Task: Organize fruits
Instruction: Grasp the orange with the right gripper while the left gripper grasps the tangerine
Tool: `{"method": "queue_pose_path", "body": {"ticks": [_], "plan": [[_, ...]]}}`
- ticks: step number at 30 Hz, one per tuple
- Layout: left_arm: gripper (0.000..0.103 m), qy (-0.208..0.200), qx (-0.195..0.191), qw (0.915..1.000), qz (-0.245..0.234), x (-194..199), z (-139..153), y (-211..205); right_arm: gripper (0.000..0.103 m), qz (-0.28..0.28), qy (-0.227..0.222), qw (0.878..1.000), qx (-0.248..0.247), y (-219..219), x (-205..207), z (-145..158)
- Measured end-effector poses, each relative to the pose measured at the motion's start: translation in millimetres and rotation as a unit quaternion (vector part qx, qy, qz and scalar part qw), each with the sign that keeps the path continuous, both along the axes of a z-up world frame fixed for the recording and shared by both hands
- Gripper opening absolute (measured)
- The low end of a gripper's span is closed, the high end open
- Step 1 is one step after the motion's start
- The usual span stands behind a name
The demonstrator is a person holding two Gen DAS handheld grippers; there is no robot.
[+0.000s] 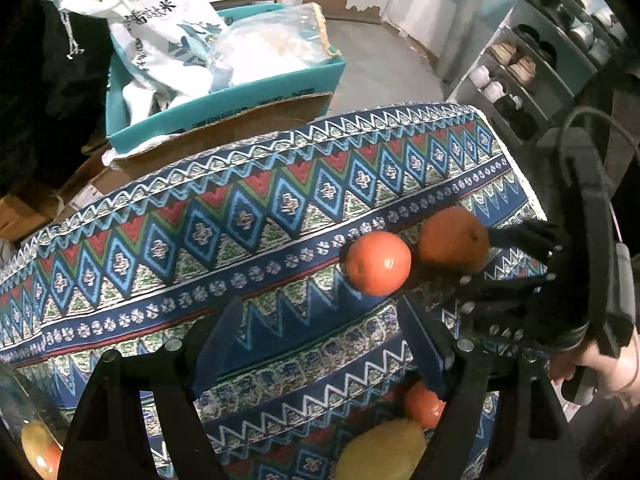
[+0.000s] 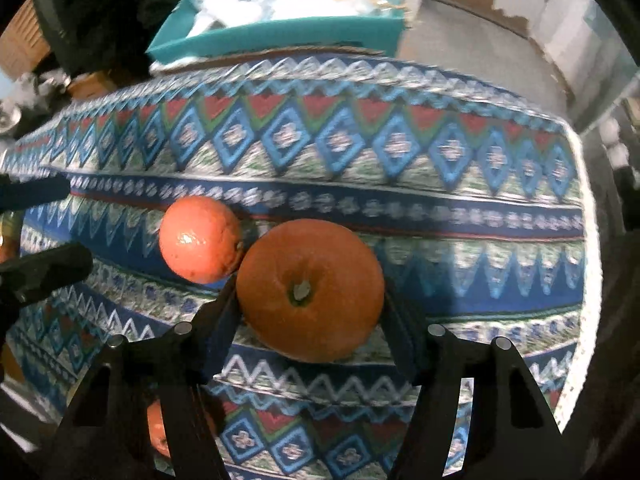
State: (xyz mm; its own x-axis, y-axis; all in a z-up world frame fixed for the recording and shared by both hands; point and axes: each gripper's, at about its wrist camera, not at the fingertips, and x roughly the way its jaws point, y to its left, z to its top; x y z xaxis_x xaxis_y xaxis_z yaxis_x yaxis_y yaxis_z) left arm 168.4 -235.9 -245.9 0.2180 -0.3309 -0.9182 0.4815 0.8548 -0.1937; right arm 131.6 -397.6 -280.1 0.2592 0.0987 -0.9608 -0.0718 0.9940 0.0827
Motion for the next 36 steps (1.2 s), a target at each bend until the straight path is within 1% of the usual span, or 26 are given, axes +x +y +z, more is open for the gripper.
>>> {"method": "queue_pose_path", "body": {"ticks": [4, 11, 14, 21, 24, 28, 30, 31, 32, 33, 34, 35, 36], "plan": [[0.081, 0.006, 0.001, 1.0, -0.006, 0.0, -6.5, -11.0, 0.066, -0.042, -0.009, 0.999, 0.004, -23.4, -1.6, 8.7], [0.081, 0.017, -0.002, 0.9998, -0.014, 0.7, -18.0, -29.7, 0.066, -0.094, -0.025, 0.995, 0.013, -47.5, -8.8, 22.4], [0.081, 0.019, 0.008, 0.9995, -0.022, 2.2, -25.3, -40.6, 0.066, -0.109, -0.034, 0.993, 0.016, -53.2, -13.6, 29.0], [0.081, 0.03, 0.003, 0.9994, -0.017, 6.8, -39.6, -54.5, 0.066, -0.122, -0.046, 0.991, 0.028, -54.7, -14.2, 38.2], [0.081, 0.036, -0.002, 0.9993, -0.008, 7.6, -45.1, -58.8, 0.066, -0.122, -0.045, 0.991, 0.029, -50.4, -9.8, 35.6], [0.081, 0.034, -0.007, 0.9994, 0.001, 10.2, -48.6, -59.2, 0.066, -0.121, -0.041, 0.991, 0.028, -49.4, -7.8, 31.3], [0.075, 0.035, -0.006, 0.9994, 0.003, 12.4, -51.2, -59.7, 0.066, -0.12, -0.039, 0.992, 0.029, -49.4, -8.3, 29.9], [0.066, 0.037, -0.004, 0.9993, 0.002, 13.1, -52.7, -60.0, 0.066, -0.12, -0.039, 0.992, 0.029, -49.4, -8.4, 29.6], [0.064, 0.038, -0.001, 0.9993, 0.001, 13.5, -54.6, -61.8, 0.066, -0.121, -0.039, 0.991, 0.029, -49.6, -8.6, 29.9], [0.063, 0.033, -0.002, 0.9994, -0.003, 13.0, -53.8, -62.8, 0.066, -0.121, -0.04, 0.991, 0.029, -49.7, -8.6, 30.4], [0.055, 0.035, -0.006, 0.9993, -0.008, 12.9, -54.3, -64.4, 0.066, -0.122, -0.041, 0.991, 0.03, -49.6, -8.5, 31.0], [0.05, 0.041, -0.011, 0.999, -0.012, 12.8, -54.8, -65.1, 0.066, -0.122, -0.042, 0.991, 0.031, -49.7, -8.4, 31.7], [0.05, 0.04, -0.011, 0.9991, -0.011, 13.9, -55.1, -65.9, 0.066, -0.122, -0.042, 0.991, 0.031, -49.4, -8.3, 32.3]]}}
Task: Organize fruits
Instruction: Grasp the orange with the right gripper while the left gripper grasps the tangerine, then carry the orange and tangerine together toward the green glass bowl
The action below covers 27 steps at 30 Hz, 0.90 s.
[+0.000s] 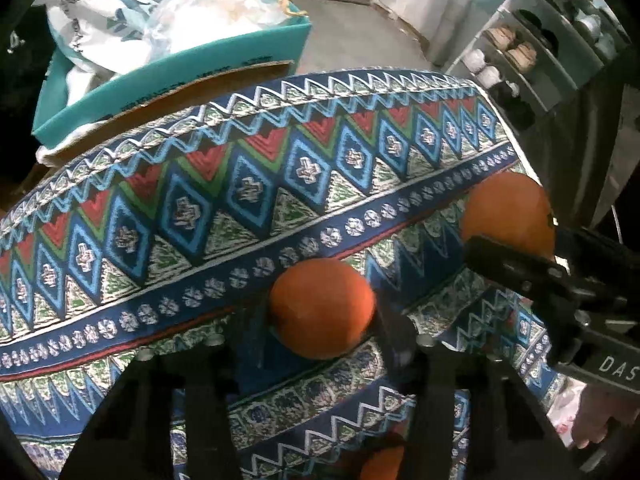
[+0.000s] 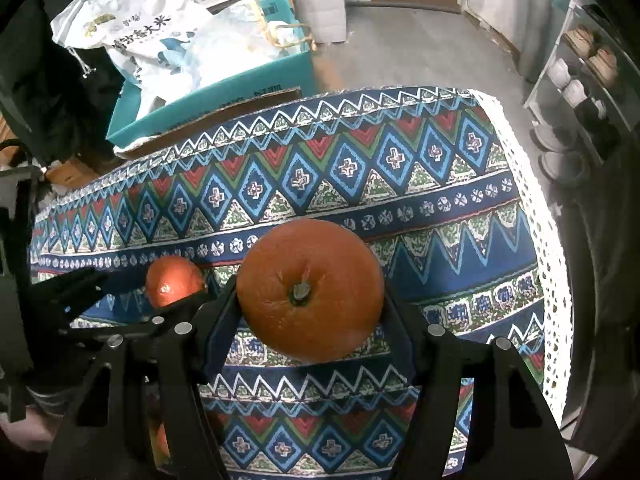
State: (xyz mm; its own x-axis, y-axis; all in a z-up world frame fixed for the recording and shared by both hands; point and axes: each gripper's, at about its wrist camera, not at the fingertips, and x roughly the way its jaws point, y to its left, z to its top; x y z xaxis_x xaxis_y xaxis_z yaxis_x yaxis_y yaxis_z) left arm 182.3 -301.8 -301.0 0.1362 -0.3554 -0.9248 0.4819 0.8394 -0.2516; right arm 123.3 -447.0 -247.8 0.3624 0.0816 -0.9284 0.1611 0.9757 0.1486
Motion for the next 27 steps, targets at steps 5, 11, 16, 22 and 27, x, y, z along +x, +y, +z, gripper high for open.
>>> {"method": "queue_pose_path", "body": {"ticks": [5, 11, 16, 22, 27], "plan": [[0.049, -0.012, -0.002, 0.9999, 0.007, -2.5, 3.7, 2.9, 0.066, 0.003, -0.004, 1.0, 0.001, 2.2, -1.5, 2.5], [0.049, -0.025, -0.01, 0.9996, 0.006, -11.6, 22.4, 16.8, 0.066, 0.008, -0.013, 1.0, 0.0, 5.6, -3.7, 9.9], [0.049, -0.035, -0.018, 0.9991, 0.013, -15.1, 41.9, 30.8, 0.066, 0.01, -0.023, 1.0, 0.001, 11.7, -4.3, 18.1], [0.049, -0.058, -0.022, 0.9979, 0.02, -23.1, 65.8, 50.5, 0.066, 0.021, -0.041, 0.999, 0.0, 26.1, -6.6, 34.4], [0.049, -0.066, -0.026, 0.9971, 0.028, -30.0, 81.3, 64.5, 0.066, 0.037, -0.062, 0.997, 0.004, 42.4, -8.1, 53.8]]}}
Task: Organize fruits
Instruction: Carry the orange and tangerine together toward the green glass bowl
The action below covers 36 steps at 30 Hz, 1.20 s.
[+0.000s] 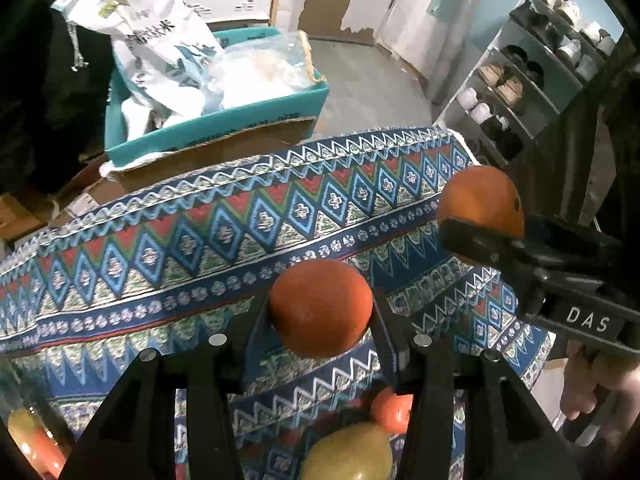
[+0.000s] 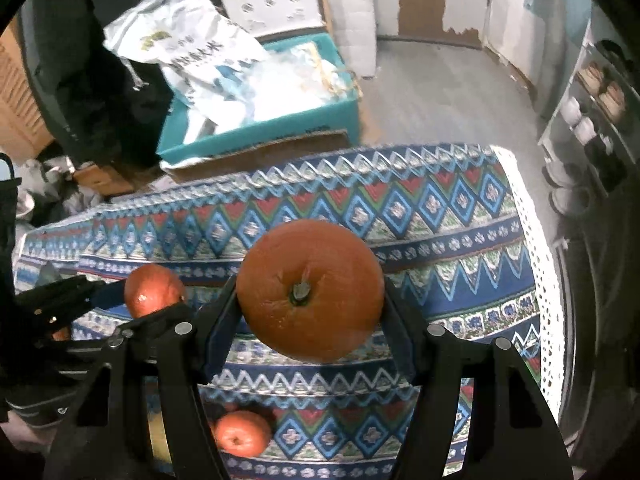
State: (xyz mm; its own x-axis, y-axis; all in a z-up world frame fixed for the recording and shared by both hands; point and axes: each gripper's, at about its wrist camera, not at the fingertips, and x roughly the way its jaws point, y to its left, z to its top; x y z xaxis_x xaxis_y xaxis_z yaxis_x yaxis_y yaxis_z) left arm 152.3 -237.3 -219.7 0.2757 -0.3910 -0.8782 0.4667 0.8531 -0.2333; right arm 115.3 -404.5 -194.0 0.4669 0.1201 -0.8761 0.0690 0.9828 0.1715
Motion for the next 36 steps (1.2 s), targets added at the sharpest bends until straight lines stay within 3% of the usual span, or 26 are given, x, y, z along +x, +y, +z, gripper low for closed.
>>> {"method": "queue_pose_path", "body": {"ticks": [24, 36], "plan": [[0.049, -0.054, -0.016, 0.9965, 0.061, -32.6, 70.7, 111.1, 0.065, 0.091, -0.066, 0.994, 0.012, 100.4, -11.3, 76.3], [0.049, -0.066, -0.008, 0.9914, 0.113, -43.2, 86.4, 193.0, 0.065, 0.143, -0.076, 0.987, 0.018, 161.6, -7.2, 91.0]]}}
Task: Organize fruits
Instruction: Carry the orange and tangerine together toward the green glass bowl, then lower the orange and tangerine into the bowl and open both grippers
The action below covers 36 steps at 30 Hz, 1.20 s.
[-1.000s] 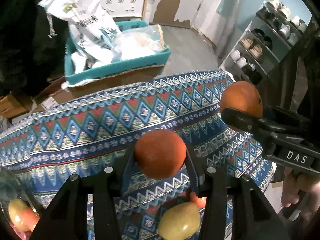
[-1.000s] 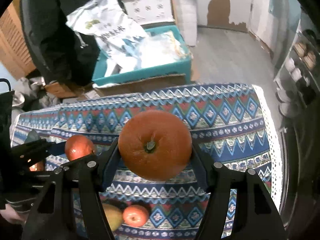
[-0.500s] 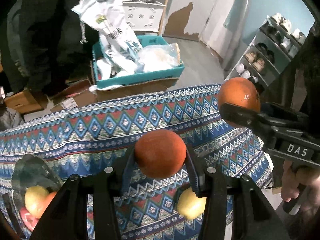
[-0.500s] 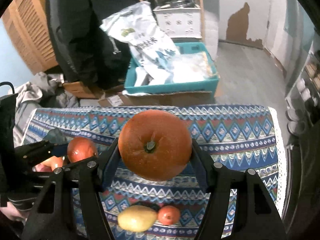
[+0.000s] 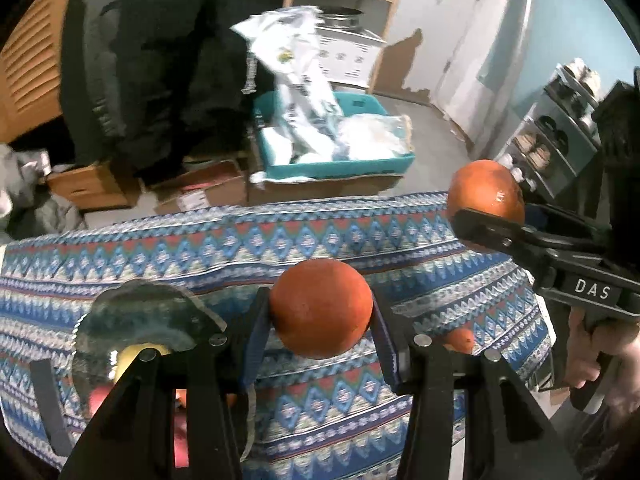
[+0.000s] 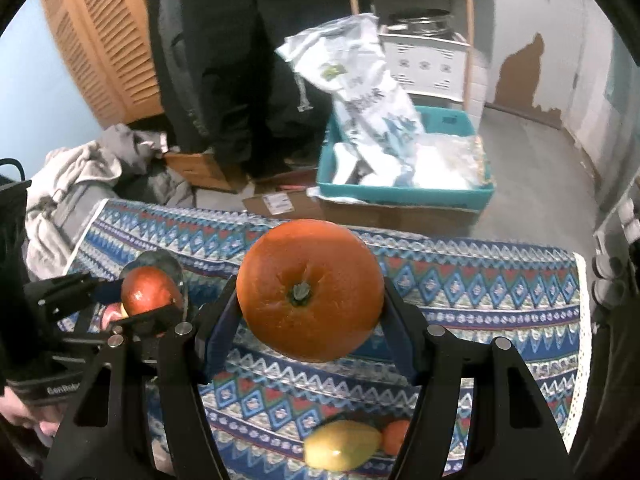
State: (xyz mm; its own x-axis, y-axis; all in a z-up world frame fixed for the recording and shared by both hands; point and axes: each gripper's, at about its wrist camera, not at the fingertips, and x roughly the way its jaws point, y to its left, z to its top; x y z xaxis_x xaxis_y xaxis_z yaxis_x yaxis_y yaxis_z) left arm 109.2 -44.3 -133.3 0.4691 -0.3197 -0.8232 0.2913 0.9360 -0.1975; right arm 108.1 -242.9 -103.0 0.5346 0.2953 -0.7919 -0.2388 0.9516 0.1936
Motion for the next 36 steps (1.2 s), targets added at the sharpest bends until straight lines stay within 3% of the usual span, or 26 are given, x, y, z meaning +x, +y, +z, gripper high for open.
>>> {"method": "queue_pose_path", "body": {"ticks": [19, 36], "plan": [[0.049, 0.0, 0.006, 0.9963, 0.086, -8.6, -7.8, 116.8, 0.065, 0.087, 0.017, 0.996, -0.004, 110.8, 12.1, -11.7], [0.049, 0.06, 0.005, 0.9863, 0.154, 2.0, -65.4, 192.8, 0.065, 0.148, 0.059, 0.987, -0.014, 196.4, 27.4, -57.4]]}}
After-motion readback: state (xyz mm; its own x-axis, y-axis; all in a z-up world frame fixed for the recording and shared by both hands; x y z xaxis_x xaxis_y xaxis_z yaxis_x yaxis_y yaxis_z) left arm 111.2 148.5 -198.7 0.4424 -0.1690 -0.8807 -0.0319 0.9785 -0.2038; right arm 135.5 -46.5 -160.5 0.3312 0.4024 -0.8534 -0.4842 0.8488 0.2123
